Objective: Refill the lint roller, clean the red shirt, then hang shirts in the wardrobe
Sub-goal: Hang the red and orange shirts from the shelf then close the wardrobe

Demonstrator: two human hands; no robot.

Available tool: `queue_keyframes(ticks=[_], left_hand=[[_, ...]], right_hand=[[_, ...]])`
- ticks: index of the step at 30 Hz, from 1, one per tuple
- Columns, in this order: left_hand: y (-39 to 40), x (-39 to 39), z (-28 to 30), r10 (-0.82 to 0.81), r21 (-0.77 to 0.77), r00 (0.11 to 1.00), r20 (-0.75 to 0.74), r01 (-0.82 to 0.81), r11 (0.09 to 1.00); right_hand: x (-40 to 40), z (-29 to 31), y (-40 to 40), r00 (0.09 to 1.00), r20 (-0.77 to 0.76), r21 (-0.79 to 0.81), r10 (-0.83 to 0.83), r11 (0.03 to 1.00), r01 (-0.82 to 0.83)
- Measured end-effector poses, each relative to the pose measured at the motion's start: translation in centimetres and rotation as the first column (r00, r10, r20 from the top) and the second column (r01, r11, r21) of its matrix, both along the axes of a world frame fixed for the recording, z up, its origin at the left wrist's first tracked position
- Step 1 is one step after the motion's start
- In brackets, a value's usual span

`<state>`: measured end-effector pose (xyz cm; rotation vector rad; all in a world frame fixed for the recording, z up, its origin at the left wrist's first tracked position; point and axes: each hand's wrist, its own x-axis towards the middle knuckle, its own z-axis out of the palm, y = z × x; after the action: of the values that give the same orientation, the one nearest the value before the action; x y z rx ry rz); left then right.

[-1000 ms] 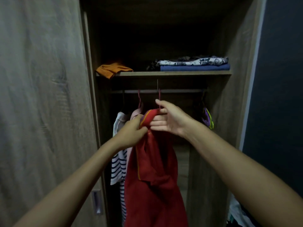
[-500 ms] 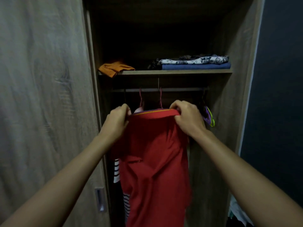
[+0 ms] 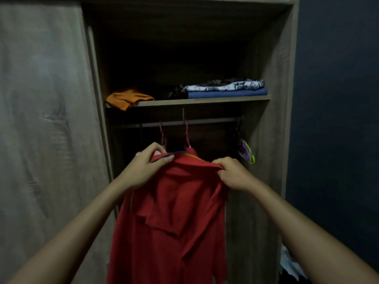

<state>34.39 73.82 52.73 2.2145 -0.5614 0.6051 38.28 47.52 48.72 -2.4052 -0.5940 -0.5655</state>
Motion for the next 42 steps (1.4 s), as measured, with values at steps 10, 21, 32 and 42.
queue_keyframes(ticks=[10, 21, 32, 42], left_hand=[[-4.6, 4.3, -0.2, -0.147, -0.305, 0.921, -0.361, 0.033, 0.952], [-5.9, 10.5, -0.1, -0.172, -0.233, 0.843, -0.509, 0.057, 0.971], [-6.3, 13.6, -1.4, -0.150, -0.275, 0.799, -0.583, -0.020, 0.961], [-5.1, 15.2, -1.8, 0.102, 0.081, 0.877, -0.469, -0.073, 0.994]], right_hand=[[5.5, 1.5, -4.6, 0.858, -0.472, 0.348, 0.204, 0.937, -0.032], [18.0, 2.6, -8.3, 0.796, 0.057, -0.146, -0.603, 0.784, 0.604], [25.7, 1.2, -8.5, 0.739, 0.131, -0.196, -0.661, 0.714, 0.672], [28.2, 2.2, -8.5, 0.791, -0.122, -0.066, -0.599, 0.800, 0.596]])
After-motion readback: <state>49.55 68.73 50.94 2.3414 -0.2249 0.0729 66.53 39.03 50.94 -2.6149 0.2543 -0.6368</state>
